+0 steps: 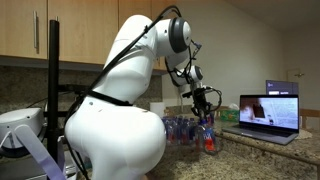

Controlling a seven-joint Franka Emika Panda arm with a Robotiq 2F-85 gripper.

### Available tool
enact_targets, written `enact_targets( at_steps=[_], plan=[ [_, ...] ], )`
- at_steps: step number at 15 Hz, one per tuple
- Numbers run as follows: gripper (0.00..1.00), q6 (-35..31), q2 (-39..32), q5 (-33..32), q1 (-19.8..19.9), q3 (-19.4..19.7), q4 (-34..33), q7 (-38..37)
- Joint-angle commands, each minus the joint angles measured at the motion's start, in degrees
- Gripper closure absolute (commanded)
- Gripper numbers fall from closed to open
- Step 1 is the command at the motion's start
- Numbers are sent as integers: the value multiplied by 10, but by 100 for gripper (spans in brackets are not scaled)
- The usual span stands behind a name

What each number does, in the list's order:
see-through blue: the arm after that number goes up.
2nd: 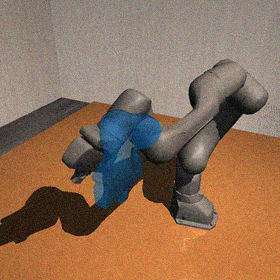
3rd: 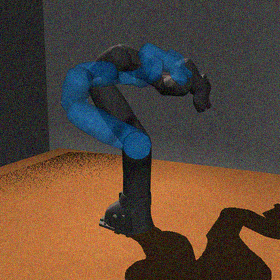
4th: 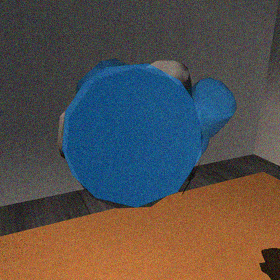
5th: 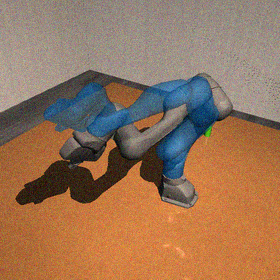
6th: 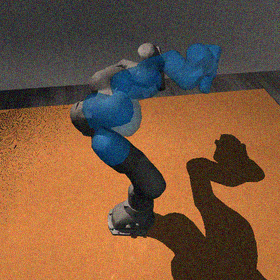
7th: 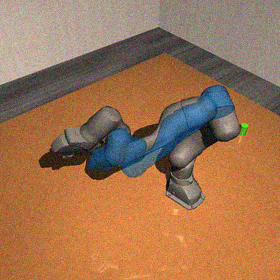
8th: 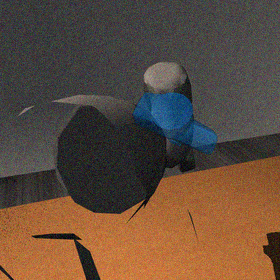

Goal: Move the left and right bottles to the left

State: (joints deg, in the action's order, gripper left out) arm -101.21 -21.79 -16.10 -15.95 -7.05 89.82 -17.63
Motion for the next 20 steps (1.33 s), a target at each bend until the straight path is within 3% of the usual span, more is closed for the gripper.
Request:
enact_targets(
  at_steps=[1, 5, 10, 11, 13, 20],
  plan=[
    [88, 15, -32, 19, -20, -1, -49, -46],
    [88, 29, -50, 44, -31, 4, -81, -88],
    [88, 37, -3, 122, -5, 13, -28, -114],
    [88, 40, -33, 126, -3, 18, -63, -111],
    [88, 40, -32, 127, 3, 25, -62, -105],
    [88, 79, -86, 100, 0, 43, -148, -97]
  ],
)
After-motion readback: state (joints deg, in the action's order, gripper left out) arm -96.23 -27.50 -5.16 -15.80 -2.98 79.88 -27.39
